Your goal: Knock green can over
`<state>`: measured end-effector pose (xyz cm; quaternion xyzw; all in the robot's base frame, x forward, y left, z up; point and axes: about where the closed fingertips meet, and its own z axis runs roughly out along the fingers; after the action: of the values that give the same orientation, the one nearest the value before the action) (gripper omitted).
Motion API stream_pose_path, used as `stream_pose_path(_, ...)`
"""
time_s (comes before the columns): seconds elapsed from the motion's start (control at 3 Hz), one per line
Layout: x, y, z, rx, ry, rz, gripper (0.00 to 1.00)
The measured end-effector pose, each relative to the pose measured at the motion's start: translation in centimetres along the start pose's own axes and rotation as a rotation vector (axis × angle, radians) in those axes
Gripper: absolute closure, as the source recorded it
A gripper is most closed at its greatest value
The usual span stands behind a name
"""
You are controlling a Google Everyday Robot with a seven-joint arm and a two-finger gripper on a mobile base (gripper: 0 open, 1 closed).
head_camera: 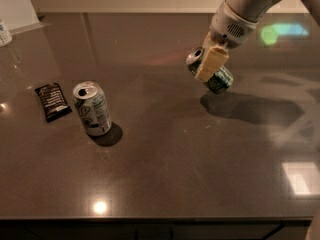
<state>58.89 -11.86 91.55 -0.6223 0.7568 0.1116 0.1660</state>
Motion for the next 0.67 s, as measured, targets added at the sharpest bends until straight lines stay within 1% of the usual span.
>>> stream_pose_path(0.33,1.1,0.8,1.3,-0.031,0.124,-0.035,0.59)
stream_pose_path(0.67,1.5,1.0,2.5,-0.051,0.205,-0.069,0.36)
